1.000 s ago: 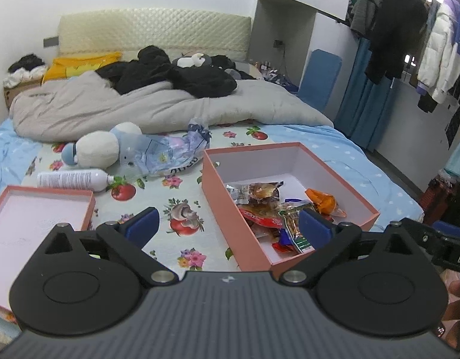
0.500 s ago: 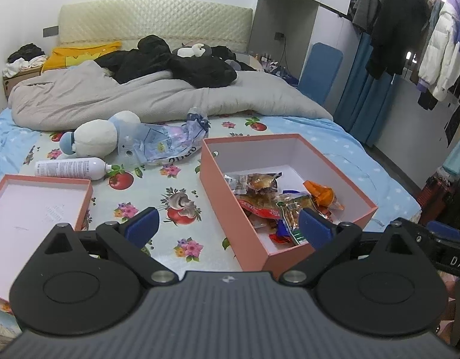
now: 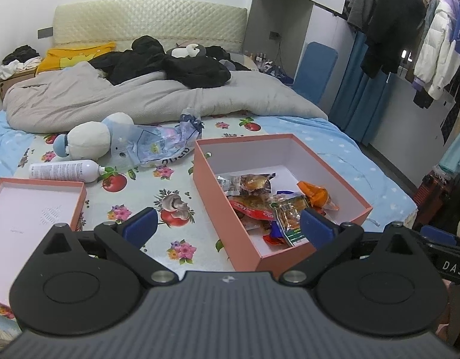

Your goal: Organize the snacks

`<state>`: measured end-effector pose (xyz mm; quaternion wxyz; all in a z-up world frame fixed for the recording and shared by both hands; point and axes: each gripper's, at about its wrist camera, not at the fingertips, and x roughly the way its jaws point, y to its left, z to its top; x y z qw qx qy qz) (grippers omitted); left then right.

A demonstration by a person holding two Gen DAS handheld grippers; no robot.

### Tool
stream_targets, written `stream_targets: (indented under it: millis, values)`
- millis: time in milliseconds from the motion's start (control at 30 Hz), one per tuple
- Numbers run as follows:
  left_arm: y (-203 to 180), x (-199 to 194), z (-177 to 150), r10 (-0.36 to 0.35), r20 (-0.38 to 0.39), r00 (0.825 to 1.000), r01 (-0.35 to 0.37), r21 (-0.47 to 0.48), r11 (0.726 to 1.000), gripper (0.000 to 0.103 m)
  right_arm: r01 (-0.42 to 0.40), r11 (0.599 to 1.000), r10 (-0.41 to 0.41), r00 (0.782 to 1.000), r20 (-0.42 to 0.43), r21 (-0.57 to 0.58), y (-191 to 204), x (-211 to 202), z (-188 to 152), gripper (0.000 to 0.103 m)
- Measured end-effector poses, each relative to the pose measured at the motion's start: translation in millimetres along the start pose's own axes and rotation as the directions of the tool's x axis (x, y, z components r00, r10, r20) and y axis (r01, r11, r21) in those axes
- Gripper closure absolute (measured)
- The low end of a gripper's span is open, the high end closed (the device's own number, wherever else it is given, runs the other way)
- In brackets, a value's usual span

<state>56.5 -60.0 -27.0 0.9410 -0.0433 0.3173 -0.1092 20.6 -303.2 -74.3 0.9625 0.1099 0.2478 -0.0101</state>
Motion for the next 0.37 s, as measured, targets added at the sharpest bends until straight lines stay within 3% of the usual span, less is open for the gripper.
stream_targets:
  millis: [367]
  values:
    - [2.4, 1.4, 0.9, 0.006, -0.014, 1.000, -0.005, 0.022, 1.000, 0.000, -0.001, 1.000, 0.001, 1.000, -0.011, 0.000, 1.0, 2.7, -1.4, 0.000]
